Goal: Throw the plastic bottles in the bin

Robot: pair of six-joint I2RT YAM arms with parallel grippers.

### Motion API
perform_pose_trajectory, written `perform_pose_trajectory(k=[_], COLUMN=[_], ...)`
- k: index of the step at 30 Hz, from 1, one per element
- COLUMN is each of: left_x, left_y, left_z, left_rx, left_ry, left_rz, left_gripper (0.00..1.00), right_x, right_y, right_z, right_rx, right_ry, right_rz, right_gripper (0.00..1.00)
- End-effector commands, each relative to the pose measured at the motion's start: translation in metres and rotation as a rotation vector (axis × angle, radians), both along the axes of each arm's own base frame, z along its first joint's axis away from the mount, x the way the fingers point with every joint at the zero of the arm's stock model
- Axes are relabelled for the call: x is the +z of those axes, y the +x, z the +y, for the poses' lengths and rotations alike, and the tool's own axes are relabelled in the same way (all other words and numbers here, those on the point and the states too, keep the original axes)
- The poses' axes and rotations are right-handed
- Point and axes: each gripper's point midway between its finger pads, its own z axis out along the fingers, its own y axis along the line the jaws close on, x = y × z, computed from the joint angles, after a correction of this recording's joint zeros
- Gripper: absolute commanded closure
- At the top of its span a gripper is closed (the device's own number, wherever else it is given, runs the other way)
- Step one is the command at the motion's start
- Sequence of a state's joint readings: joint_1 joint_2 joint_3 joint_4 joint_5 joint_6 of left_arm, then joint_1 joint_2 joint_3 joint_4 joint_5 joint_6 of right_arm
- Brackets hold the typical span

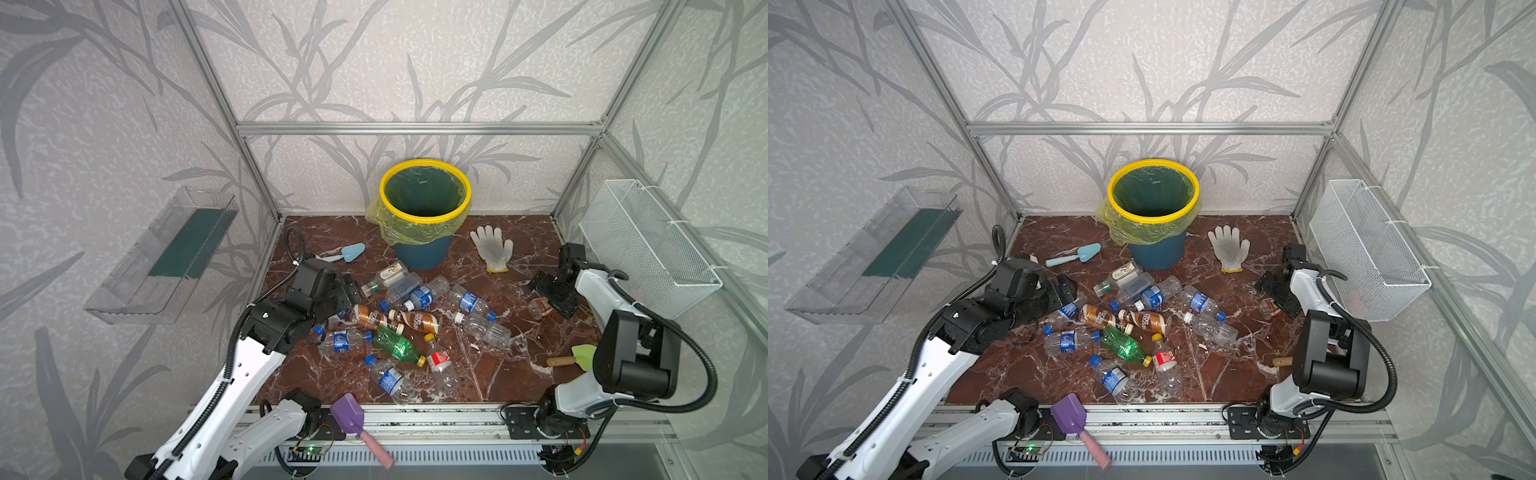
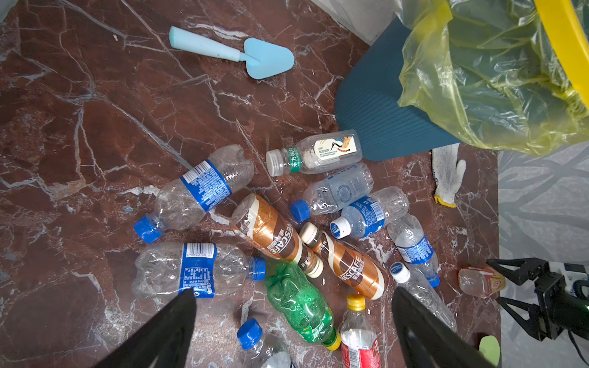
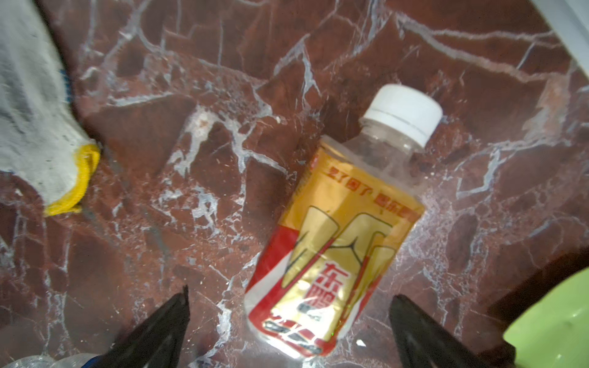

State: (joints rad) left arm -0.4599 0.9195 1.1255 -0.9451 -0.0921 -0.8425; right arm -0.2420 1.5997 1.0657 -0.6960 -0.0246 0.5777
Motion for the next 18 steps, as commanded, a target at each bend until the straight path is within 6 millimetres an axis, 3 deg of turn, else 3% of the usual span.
perform_pose_trajectory(k=[1,5,12,18], left_x=[0.001,-0.001,-0.005,-0.007], left_y=[-0.002,-0.003,-0.005,-0.004], left_z=[0.002,0.002,0.003,0.002], left_rx=[0.017,0.019,0.021,0.022], left_ry=[-0.021,-0.023,-0.026,-0.027], left_rz=[-0.014,-0.011,-0.002,0.003], left_gripper=[0.05,0.05,0.06,0.06], right_x=[-0.01,-0.024,-0.025,-0.012], right_y=[-0.003,-0.005,-0.016,-0.04], right_z=[-0.006,-0.007,0.006,0.046], right_rx=[-0.044,-0.041,0.02,0.163], right_ry=[0.041,0.052,0.067,0.025], right_rz=[0.068,0.092,0.071,0.061], right_gripper=[0.02,0.09,0.37,0.49])
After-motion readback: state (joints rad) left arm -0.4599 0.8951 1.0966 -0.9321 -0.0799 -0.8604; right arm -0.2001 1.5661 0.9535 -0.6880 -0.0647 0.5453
